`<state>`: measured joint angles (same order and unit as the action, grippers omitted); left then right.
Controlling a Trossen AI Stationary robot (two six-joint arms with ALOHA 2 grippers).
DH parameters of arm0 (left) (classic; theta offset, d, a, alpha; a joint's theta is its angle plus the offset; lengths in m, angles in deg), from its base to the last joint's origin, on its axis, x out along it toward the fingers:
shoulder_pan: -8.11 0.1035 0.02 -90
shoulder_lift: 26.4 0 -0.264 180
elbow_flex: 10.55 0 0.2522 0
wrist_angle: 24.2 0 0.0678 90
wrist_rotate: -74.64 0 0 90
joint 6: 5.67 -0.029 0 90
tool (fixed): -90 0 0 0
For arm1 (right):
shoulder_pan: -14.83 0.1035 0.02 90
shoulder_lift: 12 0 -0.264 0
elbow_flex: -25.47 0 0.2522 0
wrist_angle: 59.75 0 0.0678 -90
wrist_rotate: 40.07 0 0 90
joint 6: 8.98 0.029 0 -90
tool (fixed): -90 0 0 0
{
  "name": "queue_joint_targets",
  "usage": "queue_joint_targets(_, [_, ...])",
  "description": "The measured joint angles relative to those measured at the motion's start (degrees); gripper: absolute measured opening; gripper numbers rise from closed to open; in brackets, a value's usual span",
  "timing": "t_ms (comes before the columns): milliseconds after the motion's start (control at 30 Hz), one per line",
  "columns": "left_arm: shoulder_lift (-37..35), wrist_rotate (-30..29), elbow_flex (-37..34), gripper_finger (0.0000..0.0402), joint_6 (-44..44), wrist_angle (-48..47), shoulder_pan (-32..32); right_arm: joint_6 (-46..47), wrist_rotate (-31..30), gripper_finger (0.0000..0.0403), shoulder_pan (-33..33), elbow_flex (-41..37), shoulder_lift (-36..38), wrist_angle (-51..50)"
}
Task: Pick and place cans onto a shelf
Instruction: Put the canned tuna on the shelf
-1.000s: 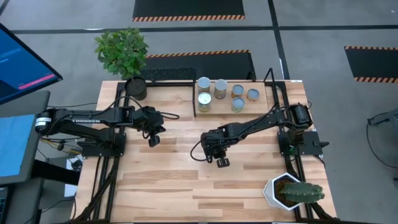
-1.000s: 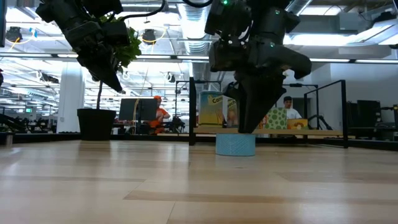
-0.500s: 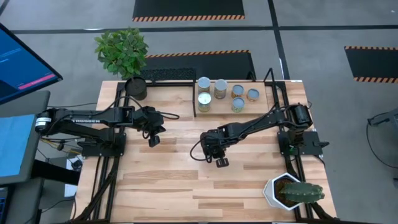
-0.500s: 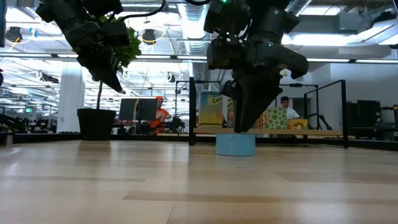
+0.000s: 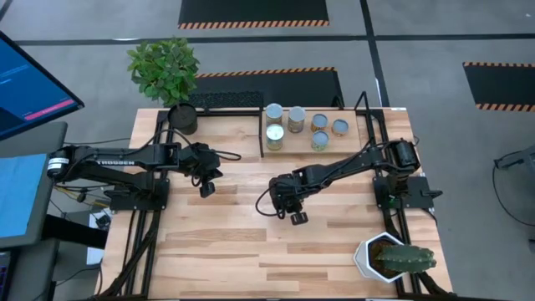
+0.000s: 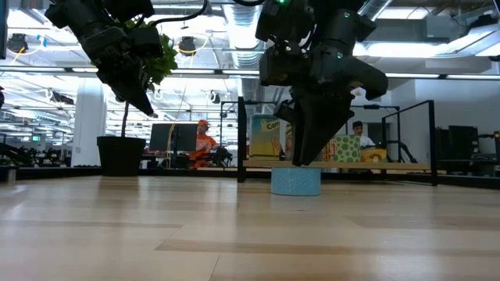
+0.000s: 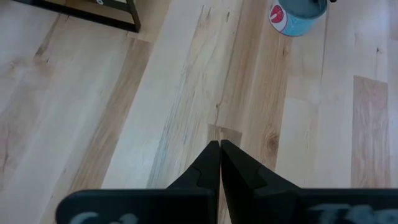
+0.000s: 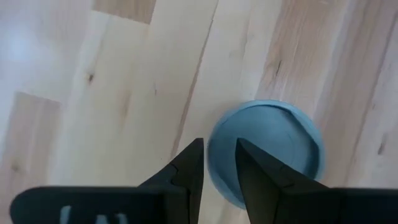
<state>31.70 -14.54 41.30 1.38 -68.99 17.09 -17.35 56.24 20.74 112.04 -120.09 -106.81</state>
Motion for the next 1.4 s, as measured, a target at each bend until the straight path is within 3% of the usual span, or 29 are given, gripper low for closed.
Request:
queue_joint_targets(900, [0.0,-0.2,0.0,0.0,-2.3,0.1,0.0,4.9,2.4,0.012,0.7,-3.7,0.0,5.2])
queue_joint_targets(1233, [0.0,-3.1,0.0,0.0,-2.1,0.1,0.0,6.2,-6.6,0.0116,0.7,-3.7,0.0,3.7])
queue_joint_targets(1400, [0.0,-3.1,0.0,0.0,-2.1,0.1,0.0,11.1,-12.0,0.0071,0.7,-3.7,0.0,2.4])
